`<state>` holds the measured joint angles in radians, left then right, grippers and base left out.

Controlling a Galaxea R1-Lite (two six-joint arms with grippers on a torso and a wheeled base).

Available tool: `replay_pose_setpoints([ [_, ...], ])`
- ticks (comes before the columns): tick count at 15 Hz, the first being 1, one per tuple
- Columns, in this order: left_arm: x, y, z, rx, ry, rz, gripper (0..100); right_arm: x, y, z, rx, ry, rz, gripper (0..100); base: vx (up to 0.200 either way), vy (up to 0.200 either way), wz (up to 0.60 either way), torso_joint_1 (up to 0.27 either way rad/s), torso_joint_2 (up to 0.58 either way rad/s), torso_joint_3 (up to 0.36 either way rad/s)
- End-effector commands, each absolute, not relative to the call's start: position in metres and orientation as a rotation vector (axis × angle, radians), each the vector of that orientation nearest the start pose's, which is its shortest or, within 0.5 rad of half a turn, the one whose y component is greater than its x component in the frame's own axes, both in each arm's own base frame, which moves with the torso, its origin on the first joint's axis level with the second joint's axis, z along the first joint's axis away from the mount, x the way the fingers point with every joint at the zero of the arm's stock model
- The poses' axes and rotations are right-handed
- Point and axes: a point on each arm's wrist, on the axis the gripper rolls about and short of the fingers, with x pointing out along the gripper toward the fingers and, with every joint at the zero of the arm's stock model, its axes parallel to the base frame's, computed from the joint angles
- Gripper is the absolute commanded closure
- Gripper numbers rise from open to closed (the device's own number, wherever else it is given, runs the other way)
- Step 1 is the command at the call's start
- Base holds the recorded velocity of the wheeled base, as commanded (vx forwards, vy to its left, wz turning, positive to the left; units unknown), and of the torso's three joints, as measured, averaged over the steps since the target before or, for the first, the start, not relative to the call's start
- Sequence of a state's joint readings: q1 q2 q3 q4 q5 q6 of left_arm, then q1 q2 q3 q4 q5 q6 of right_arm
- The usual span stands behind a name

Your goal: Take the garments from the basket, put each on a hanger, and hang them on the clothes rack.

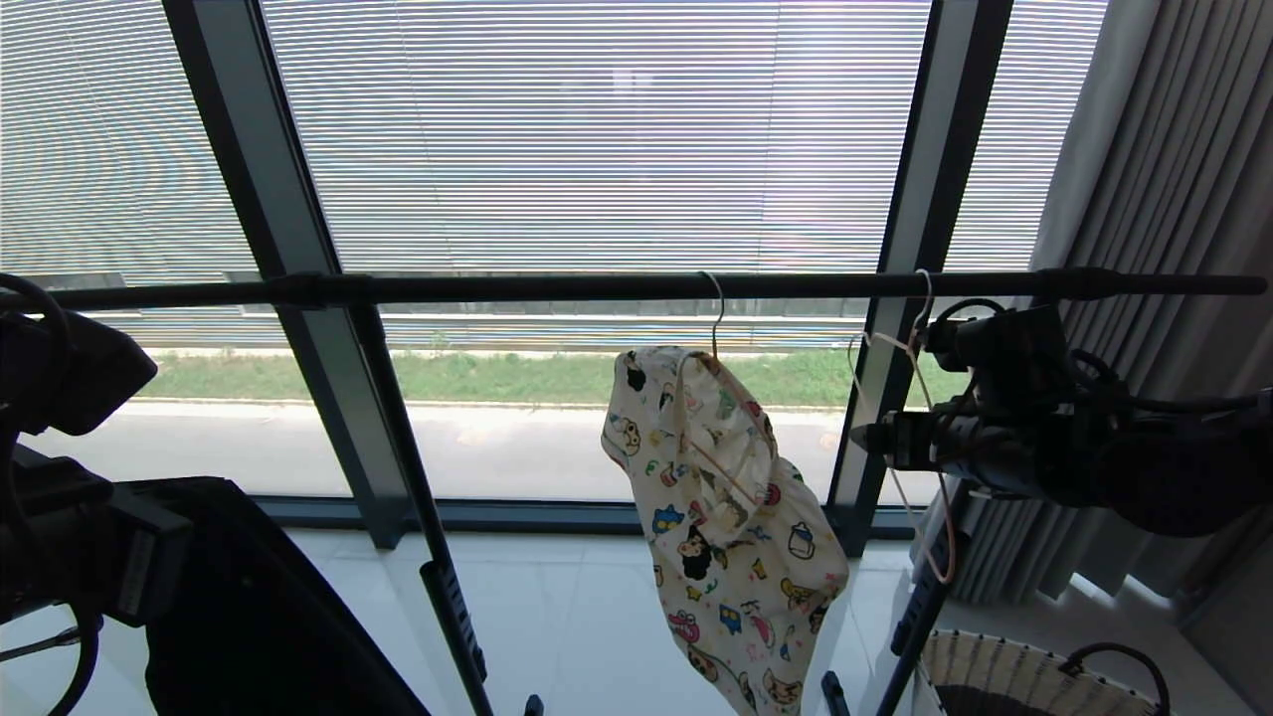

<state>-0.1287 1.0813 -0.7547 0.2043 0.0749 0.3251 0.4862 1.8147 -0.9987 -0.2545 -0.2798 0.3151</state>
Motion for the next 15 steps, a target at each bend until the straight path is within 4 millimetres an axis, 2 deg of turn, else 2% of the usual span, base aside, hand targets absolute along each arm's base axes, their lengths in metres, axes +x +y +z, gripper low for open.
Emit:
replay_pose_setpoints([
  [1, 0.136, -0.016, 0.228, 0.372, 0.517, -0.138, 100, 0.301, 0.151, 0.155, 0.09, 0.562, 0.114, 0, 0.0, 0.0, 0.0, 0.0, 0.0, 0.0],
  [4, 0.137, -0.016, 0.228, 0.372, 0.519, -0.138, 100, 0.305, 0.149, 0.151, 0.089, 0.571, 0.104, 0, 0.0, 0.0, 0.0, 0.0, 0.0, 0.0],
  [5, 0.137, -0.016, 0.228, 0.372, 0.522, -0.139, 100, 0.305, 0.149, 0.15, 0.091, 0.573, 0.103, 100, 0.0, 0.0, 0.0, 0.0, 0.0, 0.0],
  [12, 0.137, -0.016, 0.227, 0.372, 0.523, -0.139, 100, 0.31, 0.144, 0.152, 0.104, 0.537, 0.1, 100, 0.0, 0.0, 0.0, 0.0, 0.0, 0.0],
  [15, 0.137, -0.016, 0.227, 0.372, 0.523, -0.141, 100, 0.308, 0.142, 0.161, 0.107, 0.505, 0.103, 100, 0.0, 0.0, 0.0, 0.0, 0.0, 0.0],
])
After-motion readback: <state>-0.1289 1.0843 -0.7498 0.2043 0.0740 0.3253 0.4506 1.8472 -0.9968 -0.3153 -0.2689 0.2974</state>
